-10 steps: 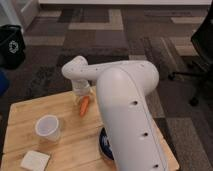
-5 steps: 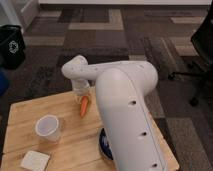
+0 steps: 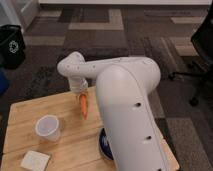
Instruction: Place the pepper in the ceramic bowl
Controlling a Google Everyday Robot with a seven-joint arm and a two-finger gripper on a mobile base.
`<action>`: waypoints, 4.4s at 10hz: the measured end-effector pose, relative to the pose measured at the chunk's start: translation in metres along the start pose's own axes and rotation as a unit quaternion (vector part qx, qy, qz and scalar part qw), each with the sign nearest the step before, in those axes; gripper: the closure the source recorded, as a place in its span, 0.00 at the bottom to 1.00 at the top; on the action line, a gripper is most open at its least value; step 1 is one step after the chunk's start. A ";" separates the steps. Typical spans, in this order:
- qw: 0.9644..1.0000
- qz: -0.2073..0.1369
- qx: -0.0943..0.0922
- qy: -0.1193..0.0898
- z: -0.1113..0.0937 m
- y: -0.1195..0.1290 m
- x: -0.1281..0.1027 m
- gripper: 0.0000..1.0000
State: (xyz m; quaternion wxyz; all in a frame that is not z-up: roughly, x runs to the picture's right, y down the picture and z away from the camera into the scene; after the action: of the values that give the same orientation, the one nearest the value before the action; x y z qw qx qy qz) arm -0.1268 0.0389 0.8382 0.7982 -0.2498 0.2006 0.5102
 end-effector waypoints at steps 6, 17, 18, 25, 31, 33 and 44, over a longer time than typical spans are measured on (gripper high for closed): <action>0.997 0.079 0.004 -0.018 -0.029 -0.021 0.058 1.00; 0.966 0.254 -0.015 -0.043 -0.037 -0.076 0.178 1.00; 0.960 0.275 -0.012 -0.050 -0.041 -0.087 0.191 1.00; 0.934 0.352 -0.025 -0.050 -0.046 -0.089 0.249 1.00; 0.919 0.388 -0.017 -0.066 -0.050 -0.114 0.271 1.00; 0.918 0.391 -0.010 -0.061 -0.045 -0.122 0.278 1.00; 0.928 0.370 -0.009 -0.037 -0.027 -0.107 0.276 0.95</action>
State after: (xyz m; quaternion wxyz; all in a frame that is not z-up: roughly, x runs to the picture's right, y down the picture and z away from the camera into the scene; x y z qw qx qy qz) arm 0.0791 0.1823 0.6788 0.5573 -0.1459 0.2442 0.7801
